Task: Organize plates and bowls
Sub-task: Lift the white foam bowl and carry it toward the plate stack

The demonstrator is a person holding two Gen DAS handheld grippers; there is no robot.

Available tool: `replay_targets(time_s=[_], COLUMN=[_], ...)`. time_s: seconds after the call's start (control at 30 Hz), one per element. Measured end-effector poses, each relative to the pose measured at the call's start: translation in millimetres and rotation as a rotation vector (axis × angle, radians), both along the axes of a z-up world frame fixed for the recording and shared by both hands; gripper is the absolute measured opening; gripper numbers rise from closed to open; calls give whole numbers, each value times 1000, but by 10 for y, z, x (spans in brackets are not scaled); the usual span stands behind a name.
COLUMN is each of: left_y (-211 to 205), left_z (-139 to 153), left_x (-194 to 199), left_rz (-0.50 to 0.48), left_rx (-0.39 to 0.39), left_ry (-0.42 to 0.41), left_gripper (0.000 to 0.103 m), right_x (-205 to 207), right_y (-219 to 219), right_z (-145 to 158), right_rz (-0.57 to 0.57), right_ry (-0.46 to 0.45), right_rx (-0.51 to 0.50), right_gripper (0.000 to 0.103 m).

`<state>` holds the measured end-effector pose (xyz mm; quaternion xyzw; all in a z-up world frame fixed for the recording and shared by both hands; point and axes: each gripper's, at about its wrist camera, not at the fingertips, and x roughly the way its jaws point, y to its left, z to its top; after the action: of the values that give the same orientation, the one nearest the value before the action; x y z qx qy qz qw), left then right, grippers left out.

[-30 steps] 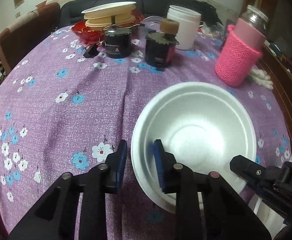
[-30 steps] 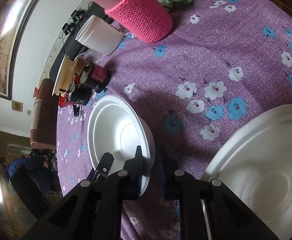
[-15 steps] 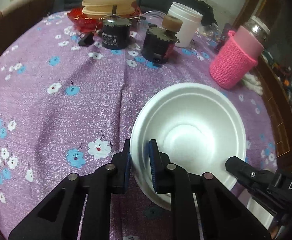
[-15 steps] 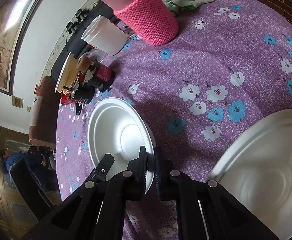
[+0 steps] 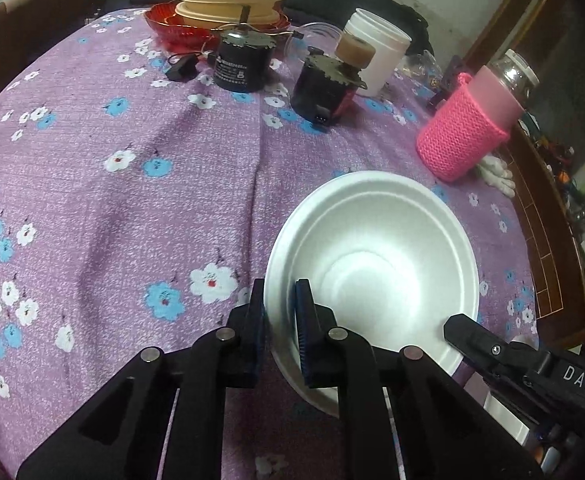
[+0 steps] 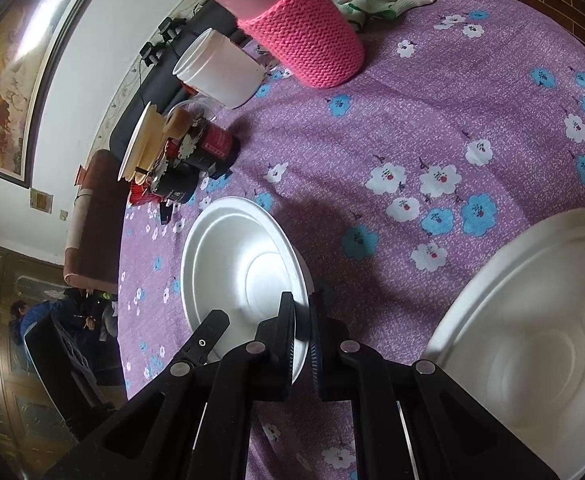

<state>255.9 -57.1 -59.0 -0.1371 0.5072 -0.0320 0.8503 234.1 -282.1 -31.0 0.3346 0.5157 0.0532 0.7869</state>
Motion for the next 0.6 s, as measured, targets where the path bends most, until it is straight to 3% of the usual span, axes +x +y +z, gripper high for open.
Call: replay_targets(time_s=[0.6], left_y=[163], left_z=[157], left_x=[-710], left_rz=[24], left_rx=[98], left_ry=[-102], left_gripper=[11], right_x=[-572], right_y=[289], right_z=[117], right_rz=[52], right_ry=[-88], right_rx=[-49], right_gripper=[7])
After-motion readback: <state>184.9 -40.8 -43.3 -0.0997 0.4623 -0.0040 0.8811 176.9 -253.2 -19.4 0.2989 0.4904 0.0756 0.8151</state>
